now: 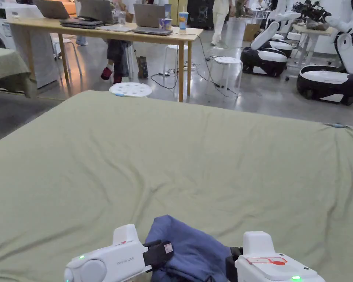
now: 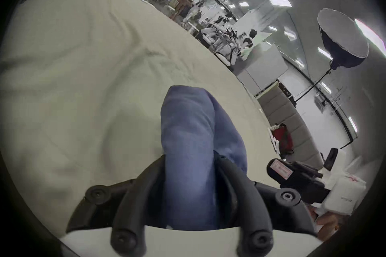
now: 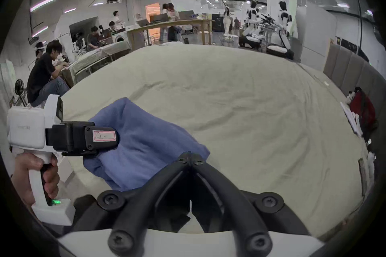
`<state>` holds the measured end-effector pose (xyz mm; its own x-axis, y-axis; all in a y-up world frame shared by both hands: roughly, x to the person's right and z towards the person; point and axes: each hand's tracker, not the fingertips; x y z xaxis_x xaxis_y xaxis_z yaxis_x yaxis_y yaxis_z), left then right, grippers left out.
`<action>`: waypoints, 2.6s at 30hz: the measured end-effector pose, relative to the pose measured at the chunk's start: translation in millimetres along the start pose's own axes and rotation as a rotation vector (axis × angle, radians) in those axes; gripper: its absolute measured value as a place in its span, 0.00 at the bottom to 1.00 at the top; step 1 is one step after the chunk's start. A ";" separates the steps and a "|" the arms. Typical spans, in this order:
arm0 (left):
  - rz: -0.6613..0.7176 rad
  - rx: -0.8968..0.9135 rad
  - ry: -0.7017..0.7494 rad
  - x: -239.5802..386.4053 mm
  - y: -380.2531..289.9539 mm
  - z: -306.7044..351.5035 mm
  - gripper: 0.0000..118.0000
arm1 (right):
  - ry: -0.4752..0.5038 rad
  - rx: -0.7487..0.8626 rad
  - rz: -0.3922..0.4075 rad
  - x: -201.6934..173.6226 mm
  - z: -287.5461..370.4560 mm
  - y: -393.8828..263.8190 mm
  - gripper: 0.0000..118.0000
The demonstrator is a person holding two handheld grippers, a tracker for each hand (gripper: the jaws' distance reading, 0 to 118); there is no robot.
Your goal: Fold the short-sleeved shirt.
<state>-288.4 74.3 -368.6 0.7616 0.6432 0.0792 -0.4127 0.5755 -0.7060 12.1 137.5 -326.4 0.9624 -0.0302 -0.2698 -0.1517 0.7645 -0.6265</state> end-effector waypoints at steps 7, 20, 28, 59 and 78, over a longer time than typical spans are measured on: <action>-0.028 0.036 0.087 -67.1 57.1 49.8 0.20 | 0.052 0.005 0.068 -72.0 -30.1 27.5 0.00; -0.124 0.062 0.308 -190.3 172.5 140.9 0.20 | 0.141 0.024 0.136 -187.6 -78.8 72.5 0.00; -0.099 0.026 0.379 -248.0 203.4 156.9 0.20 | 0.159 0.012 0.163 -210.9 -93.0 76.9 0.00; -0.375 0.323 0.525 -68.0 140.3 189.1 0.00 | 0.027 0.172 0.074 -111.6 -7.8 77.0 0.00; -0.706 0.506 0.313 250.8 37.7 63.2 0.00 | -0.340 0.439 0.006 135.7 155.1 60.2 0.00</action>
<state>-144.5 289.3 -330.9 0.9897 -0.0642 0.1279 0.0855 0.9819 -0.1689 168.5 279.2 -287.3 0.9913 0.1292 0.0244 -0.1195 0.9628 -0.2424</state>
